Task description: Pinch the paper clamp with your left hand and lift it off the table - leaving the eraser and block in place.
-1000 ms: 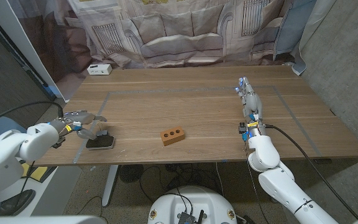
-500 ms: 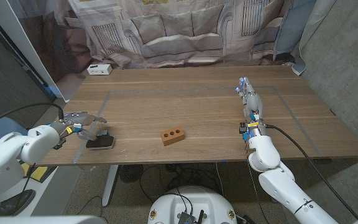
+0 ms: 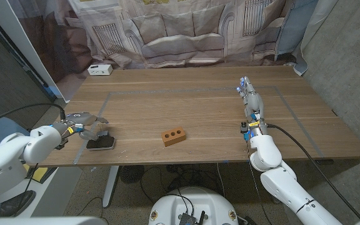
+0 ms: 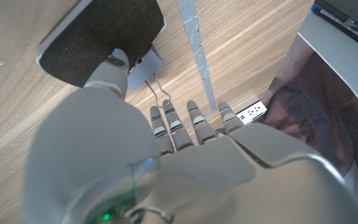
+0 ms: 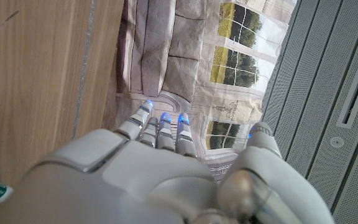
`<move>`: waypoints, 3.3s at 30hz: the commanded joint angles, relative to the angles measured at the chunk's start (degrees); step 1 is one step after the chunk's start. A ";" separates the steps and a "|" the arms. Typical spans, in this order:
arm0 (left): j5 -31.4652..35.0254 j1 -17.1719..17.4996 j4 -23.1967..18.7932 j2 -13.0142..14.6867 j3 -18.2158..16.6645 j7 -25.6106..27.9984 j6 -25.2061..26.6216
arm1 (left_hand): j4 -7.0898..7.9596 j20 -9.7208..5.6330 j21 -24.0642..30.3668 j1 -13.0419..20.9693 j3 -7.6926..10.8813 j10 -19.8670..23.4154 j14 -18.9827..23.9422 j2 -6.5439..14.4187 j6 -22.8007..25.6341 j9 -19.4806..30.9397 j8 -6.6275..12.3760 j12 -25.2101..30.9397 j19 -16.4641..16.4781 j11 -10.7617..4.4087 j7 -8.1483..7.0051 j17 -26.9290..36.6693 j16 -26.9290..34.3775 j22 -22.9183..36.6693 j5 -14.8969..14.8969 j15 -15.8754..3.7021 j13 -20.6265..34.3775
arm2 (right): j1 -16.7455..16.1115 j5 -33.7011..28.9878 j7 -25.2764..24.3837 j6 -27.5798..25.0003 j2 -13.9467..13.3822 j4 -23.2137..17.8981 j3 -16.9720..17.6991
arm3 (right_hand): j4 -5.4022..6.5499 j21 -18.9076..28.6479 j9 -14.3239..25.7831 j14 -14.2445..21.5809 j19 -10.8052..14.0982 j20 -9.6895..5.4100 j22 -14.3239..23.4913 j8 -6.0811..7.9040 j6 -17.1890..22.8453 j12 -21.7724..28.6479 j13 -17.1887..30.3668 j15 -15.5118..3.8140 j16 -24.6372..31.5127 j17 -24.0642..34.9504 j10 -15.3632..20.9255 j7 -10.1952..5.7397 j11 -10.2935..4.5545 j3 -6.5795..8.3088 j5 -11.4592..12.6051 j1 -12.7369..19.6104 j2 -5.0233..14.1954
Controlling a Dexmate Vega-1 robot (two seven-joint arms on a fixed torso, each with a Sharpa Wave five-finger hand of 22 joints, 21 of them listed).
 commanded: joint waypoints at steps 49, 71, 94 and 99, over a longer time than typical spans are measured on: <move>-1.55 0.75 -1.02 2.56 1.15 1.78 4.09 | 0.35 0.39 -1.21 0.41 -0.54 5.20 2.51 1.36 5.14 0.24 -0.51 0.32 1.25 -1.16 1.60 0.11 -0.34 0.21 -0.62 -0.35 1.59 | -0.92 0.84 -0.68 -0.54 -0.13 -0.16 0.04 | 0.13 -0.15 0.06 0.73 -0.28 0.63 0.15 -0.09 0.49 -0.13 0.11 0.14 0.18 0.18 0.82 -0.05 -0.15 -0.30 -0.11 0.21 -0.10; -1.52 1.80 -2.42 -0.27 -0.16 1.78 4.23 | 0.42 0.37 -1.20 0.20 -0.58 9.41 4.21 2.43 8.39 0.34 0.01 2.13 1.42 -2.16 2.49 0.09 -0.08 0.25 -0.65 -0.87 3.26 | -1.25 1.22 -0.49 -0.64 -0.38 -0.33 0.18 | 0.12 -0.19 0.06 0.79 -0.41 0.78 0.16 -0.13 0.43 -0.19 0.13 0.16 0.17 0.19 0.82 -0.13 -0.23 -0.32 -0.11 0.22 -0.12; -5.52 -0.64 -1.83 -1.81 1.06 4.49 6.54 | -0.27 0.36 -0.32 2.73 -0.02 18.94 9.16 4.47 17.79 0.45 1.91 5.56 5.77 -1.08 4.31 0.23 0.70 0.34 -0.81 -2.20 7.02 | -0.99 2.38 -0.21 -1.27 -0.40 0.43 0.12 | 0.14 -0.21 0.07 0.80 -0.56 0.94 0.16 -0.16 0.39 -0.22 0.14 0.20 0.14 0.20 0.88 -0.23 -0.34 -0.37 -0.11 0.17 -0.14; -5.64 -1.42 -2.77 -1.29 1.14 4.65 8.01 | -0.34 0.38 -0.26 2.96 -0.01 19.29 9.73 4.64 18.17 0.46 1.93 5.61 6.20 -0.94 4.51 0.27 0.87 0.35 -0.77 -2.00 7.30 | -0.83 2.79 -0.36 -1.27 -0.25 0.82 0.31 | 0.14 -0.21 0.07 0.79 -0.57 0.98 0.16 -0.16 0.38 -0.23 0.14 0.16 0.13 0.20 0.85 -0.21 -0.28 -0.37 -0.11 0.16 -0.13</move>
